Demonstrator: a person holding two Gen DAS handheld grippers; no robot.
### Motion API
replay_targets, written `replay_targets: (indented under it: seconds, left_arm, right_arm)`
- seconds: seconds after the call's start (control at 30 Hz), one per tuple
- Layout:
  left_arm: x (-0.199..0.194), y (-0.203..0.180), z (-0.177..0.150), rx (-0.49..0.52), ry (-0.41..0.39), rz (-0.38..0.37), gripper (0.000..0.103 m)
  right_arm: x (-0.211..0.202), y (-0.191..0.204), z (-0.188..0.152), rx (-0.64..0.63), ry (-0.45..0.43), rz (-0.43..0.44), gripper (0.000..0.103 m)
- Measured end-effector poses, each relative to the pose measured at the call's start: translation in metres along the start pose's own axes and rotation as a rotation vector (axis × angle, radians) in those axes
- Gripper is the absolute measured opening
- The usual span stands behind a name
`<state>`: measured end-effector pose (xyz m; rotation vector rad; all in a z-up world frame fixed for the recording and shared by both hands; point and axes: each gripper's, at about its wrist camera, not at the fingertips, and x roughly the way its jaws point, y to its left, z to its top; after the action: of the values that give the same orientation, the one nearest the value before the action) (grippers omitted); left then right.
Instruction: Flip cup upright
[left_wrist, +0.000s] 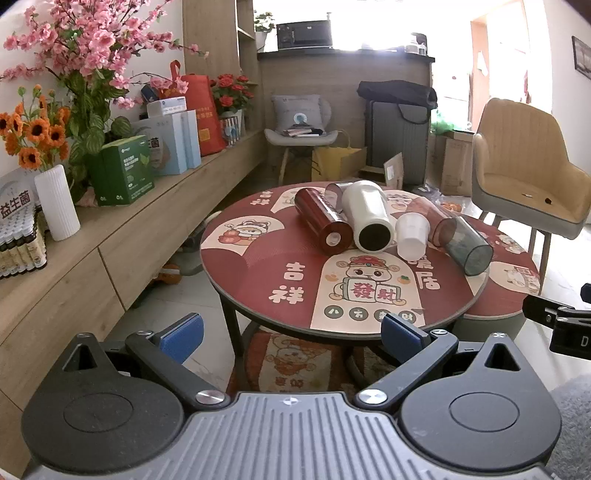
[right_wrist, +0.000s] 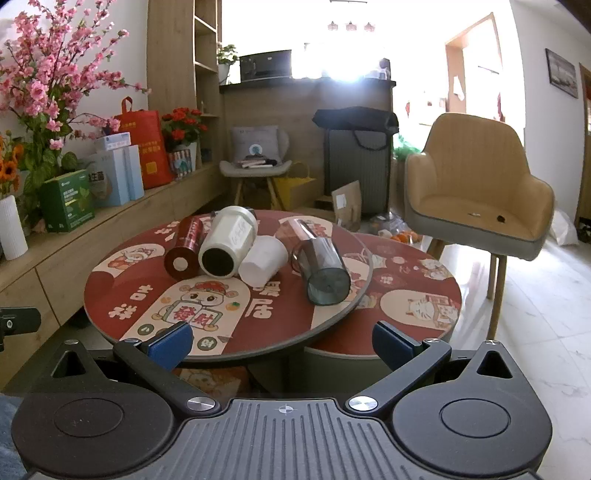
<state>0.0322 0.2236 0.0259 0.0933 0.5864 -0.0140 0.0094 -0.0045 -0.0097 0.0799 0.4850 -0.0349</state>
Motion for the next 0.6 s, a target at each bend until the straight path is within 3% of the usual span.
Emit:
replay_targets:
  seconds: [0.6]
  left_arm:
    - [0.0000,0.0001,-0.0004,-0.005,0.006,0.003,0.103]
  right_arm:
    - [0.0019,0.0024,0.0008,0.003,0.010,-0.012,0.103]
